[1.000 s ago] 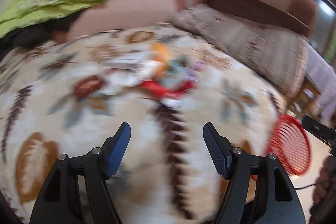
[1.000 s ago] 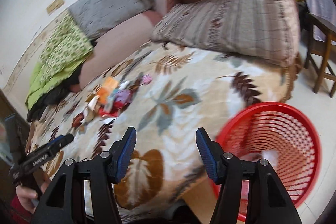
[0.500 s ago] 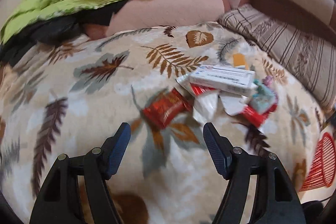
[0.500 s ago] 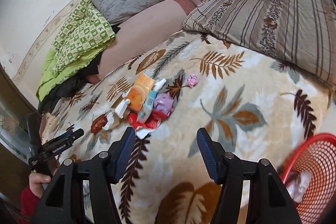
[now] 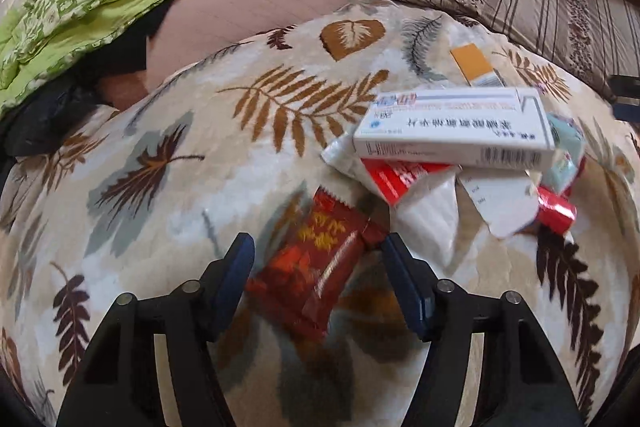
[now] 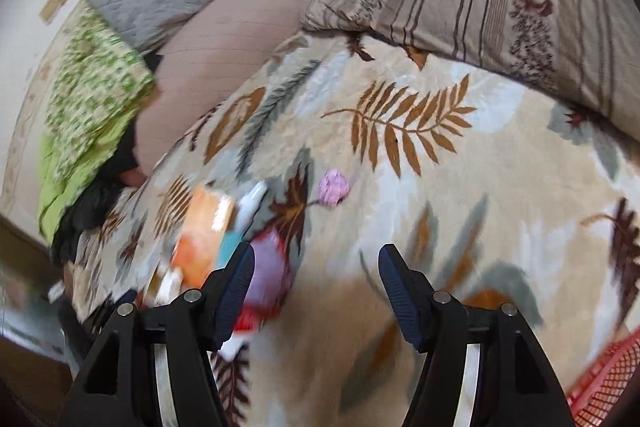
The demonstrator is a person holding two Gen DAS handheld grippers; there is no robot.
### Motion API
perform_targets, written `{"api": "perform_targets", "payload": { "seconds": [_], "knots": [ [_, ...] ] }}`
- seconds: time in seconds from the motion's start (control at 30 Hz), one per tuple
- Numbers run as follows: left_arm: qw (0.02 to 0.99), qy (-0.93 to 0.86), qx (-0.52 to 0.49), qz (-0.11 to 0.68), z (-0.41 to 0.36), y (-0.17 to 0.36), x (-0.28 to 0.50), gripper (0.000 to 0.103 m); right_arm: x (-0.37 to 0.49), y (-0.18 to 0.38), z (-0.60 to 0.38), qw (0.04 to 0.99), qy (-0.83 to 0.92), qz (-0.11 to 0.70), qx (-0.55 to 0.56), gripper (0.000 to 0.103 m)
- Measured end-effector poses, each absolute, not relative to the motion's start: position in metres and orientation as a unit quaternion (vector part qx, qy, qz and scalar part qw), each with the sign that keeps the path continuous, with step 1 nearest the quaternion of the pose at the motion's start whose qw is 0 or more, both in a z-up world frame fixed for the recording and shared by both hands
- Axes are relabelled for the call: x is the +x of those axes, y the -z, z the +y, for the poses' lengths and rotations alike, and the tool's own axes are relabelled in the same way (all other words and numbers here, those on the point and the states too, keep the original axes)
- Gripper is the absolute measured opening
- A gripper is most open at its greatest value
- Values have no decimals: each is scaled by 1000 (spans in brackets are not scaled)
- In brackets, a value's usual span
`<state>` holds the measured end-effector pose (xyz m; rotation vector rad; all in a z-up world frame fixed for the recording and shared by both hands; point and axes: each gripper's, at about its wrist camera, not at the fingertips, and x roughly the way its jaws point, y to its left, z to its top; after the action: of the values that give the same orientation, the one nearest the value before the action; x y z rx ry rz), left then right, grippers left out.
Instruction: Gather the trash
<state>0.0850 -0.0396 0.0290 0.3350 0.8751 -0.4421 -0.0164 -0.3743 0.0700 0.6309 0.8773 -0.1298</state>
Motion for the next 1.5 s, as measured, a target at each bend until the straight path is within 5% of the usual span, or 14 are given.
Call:
{"api": "perform_targets", "payload": {
  "seconds": [0.23, 0.33, 0.43, 0.93, 1.5],
  "knots": [
    [866, 206, 140, 434, -35, -11, 105, 62, 46, -38, -380, 844, 83, 438, 299, 51],
    [872, 194, 131, 431, -30, -13, 105, 38, 63, -25, -379, 839, 108, 450, 285, 47],
    [873, 183, 113, 438, -24, -16, 103, 35, 70, -13, -380, 835, 116, 453, 288, 28],
    [919, 159, 10, 361, -12, -88, -19, 35, -79, -98, -271, 941, 67, 297, 149, 27],
    [940, 125, 31, 317, -42, -66, -97, 35, -150, -82, -213, 952, 37, 290, 90, 27]
  ]
}}
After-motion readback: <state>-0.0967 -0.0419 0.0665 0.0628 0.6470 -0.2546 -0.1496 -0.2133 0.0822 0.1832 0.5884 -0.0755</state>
